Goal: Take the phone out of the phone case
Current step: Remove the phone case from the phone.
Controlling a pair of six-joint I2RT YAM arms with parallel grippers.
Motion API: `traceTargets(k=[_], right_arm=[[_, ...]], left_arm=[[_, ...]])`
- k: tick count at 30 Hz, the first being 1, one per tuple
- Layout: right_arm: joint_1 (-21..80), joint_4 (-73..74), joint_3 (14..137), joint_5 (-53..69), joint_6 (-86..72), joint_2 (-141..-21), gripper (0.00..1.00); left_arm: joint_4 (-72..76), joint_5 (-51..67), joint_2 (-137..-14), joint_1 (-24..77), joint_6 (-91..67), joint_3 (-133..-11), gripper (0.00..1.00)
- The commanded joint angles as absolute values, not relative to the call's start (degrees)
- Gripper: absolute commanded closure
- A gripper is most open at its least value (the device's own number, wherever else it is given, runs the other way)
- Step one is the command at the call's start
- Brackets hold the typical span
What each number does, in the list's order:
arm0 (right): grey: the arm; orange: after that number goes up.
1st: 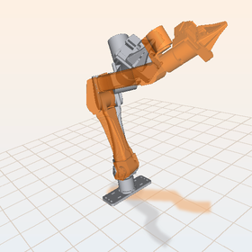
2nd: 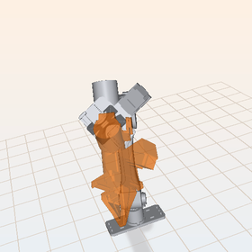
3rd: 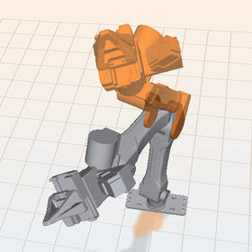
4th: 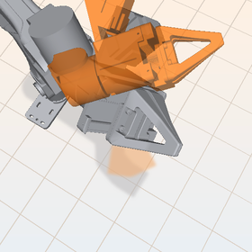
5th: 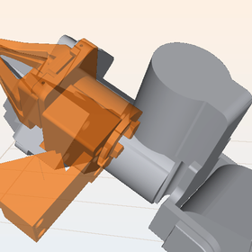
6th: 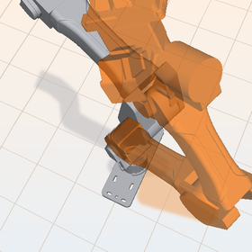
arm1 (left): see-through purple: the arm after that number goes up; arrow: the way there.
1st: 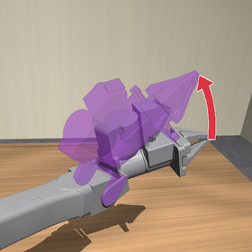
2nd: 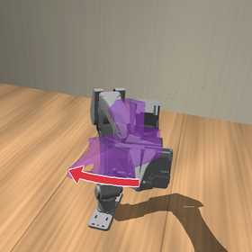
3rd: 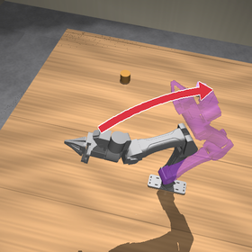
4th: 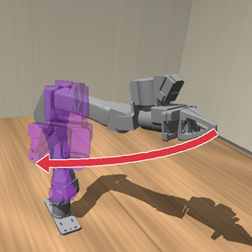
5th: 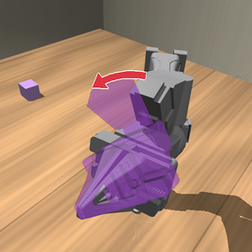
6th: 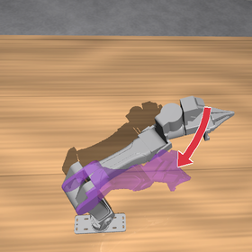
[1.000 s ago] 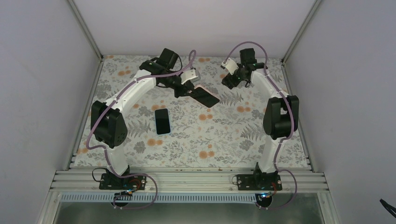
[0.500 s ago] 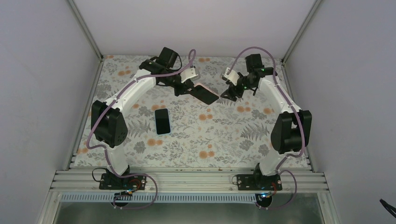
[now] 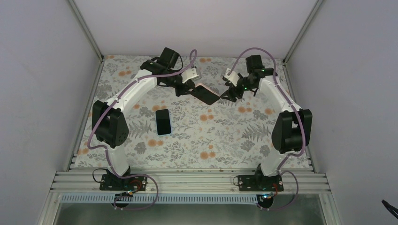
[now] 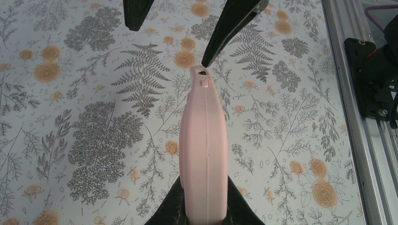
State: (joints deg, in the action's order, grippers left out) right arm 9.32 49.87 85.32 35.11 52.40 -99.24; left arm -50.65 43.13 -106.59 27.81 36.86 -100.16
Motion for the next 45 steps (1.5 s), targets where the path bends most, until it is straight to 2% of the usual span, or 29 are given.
traceTargets(k=[1, 15, 27, 35, 45], right_arm=[[9.7, 46.6, 85.5, 34.9, 50.5, -100.7, 0.17], [10.2, 42.8, 87.8, 32.5, 47.5, -103.1, 0.17], [12.3, 43.9, 94.9, 29.9, 45.7, -106.1, 0.17], [7.7, 48.1, 88.6, 28.5, 50.6, -99.0, 0.18], [8.4, 53.1, 83.3, 32.6, 54.1, -93.6, 0.19]], left_arm=[[-48.8, 46.2, -106.4, 27.9, 37.0, -102.2, 0.98], [-50.0, 48.9, -106.7, 28.0, 36.3, -103.7, 0.98], [-49.7, 50.3, -107.2, 28.7, 35.9, -103.4, 0.98], [-49.2, 46.5, -106.0, 28.6, 37.1, -102.1, 0.98], [-48.0, 46.5, -106.8, 28.7, 36.3, -102.2, 0.98]])
